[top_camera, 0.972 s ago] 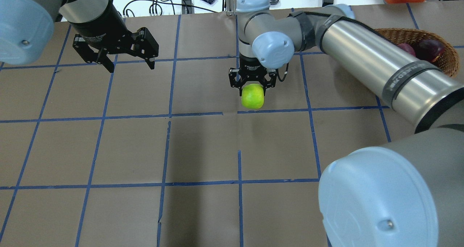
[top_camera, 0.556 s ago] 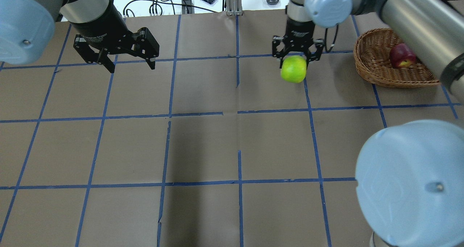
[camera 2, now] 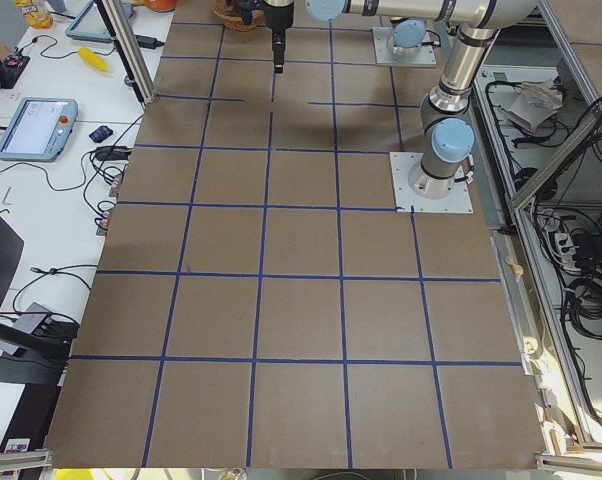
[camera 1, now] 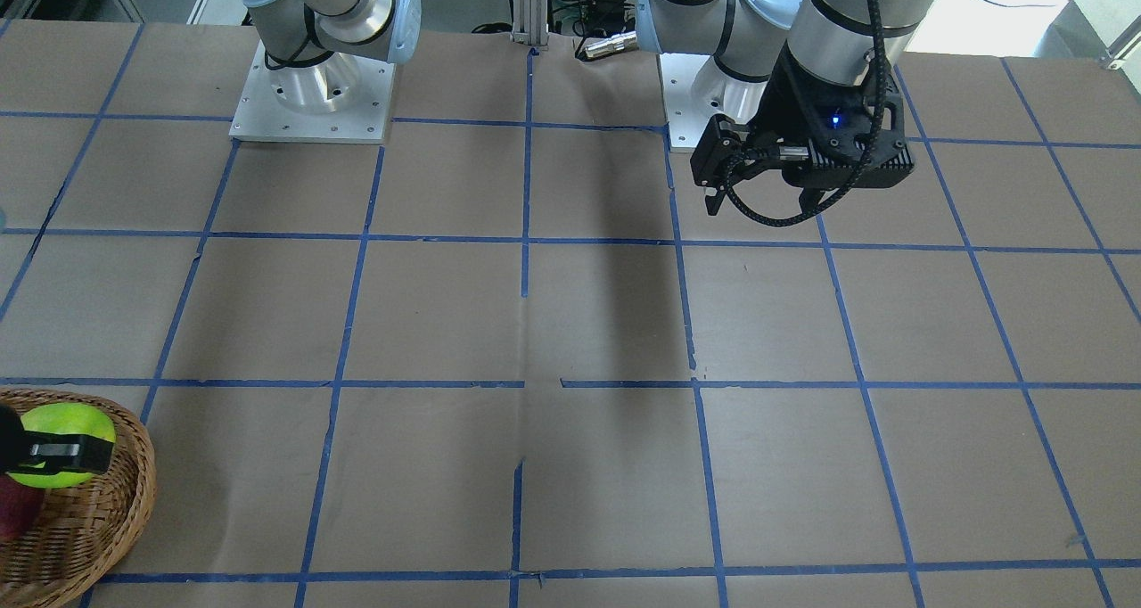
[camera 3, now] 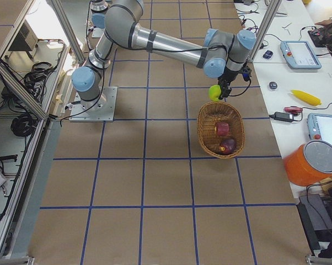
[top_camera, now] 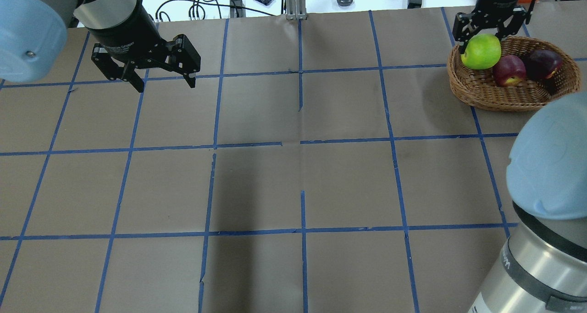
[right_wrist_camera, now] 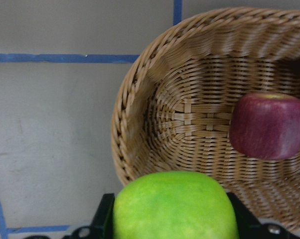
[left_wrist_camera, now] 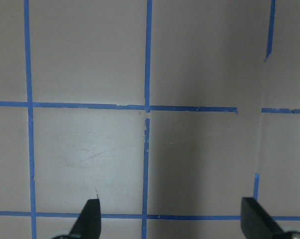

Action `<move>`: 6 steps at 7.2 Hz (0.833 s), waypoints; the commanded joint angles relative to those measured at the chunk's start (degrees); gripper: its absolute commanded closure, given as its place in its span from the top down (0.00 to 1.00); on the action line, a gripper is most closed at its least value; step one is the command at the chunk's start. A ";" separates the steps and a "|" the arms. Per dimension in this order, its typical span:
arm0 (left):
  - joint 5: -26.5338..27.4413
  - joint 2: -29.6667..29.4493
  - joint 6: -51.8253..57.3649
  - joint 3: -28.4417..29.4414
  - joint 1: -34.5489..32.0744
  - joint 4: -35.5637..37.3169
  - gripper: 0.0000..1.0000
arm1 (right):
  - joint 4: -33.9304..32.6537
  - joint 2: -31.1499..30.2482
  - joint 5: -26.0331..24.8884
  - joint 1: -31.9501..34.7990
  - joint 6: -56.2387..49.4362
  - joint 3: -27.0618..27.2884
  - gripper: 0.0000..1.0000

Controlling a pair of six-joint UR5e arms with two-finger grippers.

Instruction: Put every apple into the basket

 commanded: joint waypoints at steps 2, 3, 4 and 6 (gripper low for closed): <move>-0.09 -0.21 0.00 -0.12 0.00 0.00 1.00 | -5.22 4.27 -0.31 -2.78 -4.91 -0.18 0.00; -0.09 -0.22 0.00 -0.12 0.00 0.00 1.00 | -4.78 5.15 -0.31 -2.78 -4.91 0.34 0.17; -0.09 -0.22 -0.09 -0.12 0.00 0.00 1.00 | -2.51 5.34 -0.48 -2.87 -4.82 0.78 0.42; 0.00 -0.13 -0.09 -0.12 0.00 0.00 1.00 | -0.38 5.25 -0.75 -2.87 -4.91 0.70 1.00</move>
